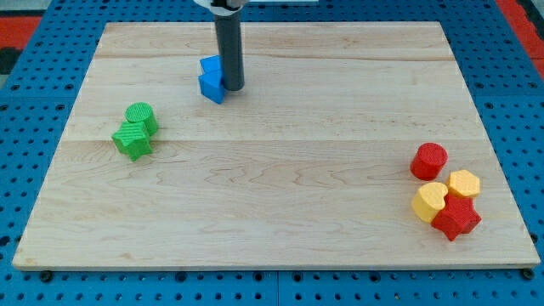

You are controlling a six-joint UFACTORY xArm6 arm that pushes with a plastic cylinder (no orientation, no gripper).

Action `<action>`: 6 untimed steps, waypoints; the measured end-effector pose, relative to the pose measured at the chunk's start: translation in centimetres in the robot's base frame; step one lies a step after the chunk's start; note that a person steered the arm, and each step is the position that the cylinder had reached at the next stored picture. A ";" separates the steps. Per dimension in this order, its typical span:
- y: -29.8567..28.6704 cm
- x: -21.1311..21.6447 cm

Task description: Move your arm to center right

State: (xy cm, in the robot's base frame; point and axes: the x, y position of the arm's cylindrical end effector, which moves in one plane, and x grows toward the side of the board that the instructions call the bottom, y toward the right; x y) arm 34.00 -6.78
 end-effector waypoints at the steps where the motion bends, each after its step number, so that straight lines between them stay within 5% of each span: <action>1: -0.1 -0.7; 2: 0.1 -0.4; 3: 6.7 -1.0; 5: 28.8 4.0; 6: 37.5 10.0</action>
